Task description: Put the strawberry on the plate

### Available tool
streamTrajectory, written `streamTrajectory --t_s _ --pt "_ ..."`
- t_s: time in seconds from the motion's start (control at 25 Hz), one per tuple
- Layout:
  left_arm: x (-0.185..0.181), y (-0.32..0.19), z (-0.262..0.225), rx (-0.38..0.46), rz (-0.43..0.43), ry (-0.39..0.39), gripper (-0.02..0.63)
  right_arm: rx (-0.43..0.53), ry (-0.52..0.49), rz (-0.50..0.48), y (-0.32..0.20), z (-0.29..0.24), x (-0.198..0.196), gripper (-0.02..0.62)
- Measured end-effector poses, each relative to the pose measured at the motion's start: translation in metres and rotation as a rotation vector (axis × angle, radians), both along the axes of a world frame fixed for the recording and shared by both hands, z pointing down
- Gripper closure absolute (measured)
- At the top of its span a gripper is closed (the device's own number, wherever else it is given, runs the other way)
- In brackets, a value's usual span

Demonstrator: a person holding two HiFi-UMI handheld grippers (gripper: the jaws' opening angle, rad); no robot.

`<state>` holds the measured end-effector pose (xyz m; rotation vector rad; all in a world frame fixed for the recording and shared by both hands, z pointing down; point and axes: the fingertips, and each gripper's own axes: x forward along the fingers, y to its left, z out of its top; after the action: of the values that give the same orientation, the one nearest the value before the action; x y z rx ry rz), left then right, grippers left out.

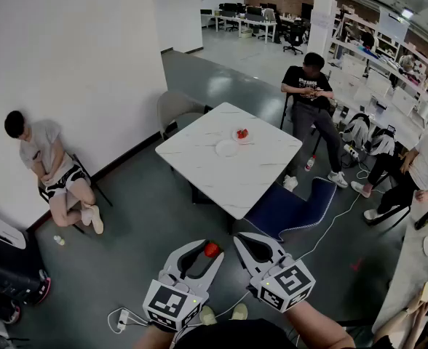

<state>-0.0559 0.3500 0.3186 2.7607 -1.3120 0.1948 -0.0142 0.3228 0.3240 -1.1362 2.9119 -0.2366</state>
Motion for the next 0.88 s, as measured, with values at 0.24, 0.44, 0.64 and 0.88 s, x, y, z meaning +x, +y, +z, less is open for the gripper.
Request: streamTrajectory --t_s 0.24,0.44,0.64,0.88 --pt "0.009 -0.003 0.001 -0.007 -0.002 -0.001 0.451 0.000 0.006 -0.014 -0.003 0.001 0.006 0.594" --pt "0.015 -0.004 0.003 -0.012 -0.012 -0.009 0.451 -0.006 0.001 -0.032 -0.005 0.004 0.011 0.594" --pt "0.017 -0.008 0.008 -0.012 -0.031 -0.015 0.451 -0.030 -0.026 -0.073 -0.003 0.011 0.011 0.592" --pt "0.025 -0.020 0.008 -0.010 -0.058 -0.033 0.451 -0.018 -0.035 -0.092 -0.010 0.013 0.022 0.592"
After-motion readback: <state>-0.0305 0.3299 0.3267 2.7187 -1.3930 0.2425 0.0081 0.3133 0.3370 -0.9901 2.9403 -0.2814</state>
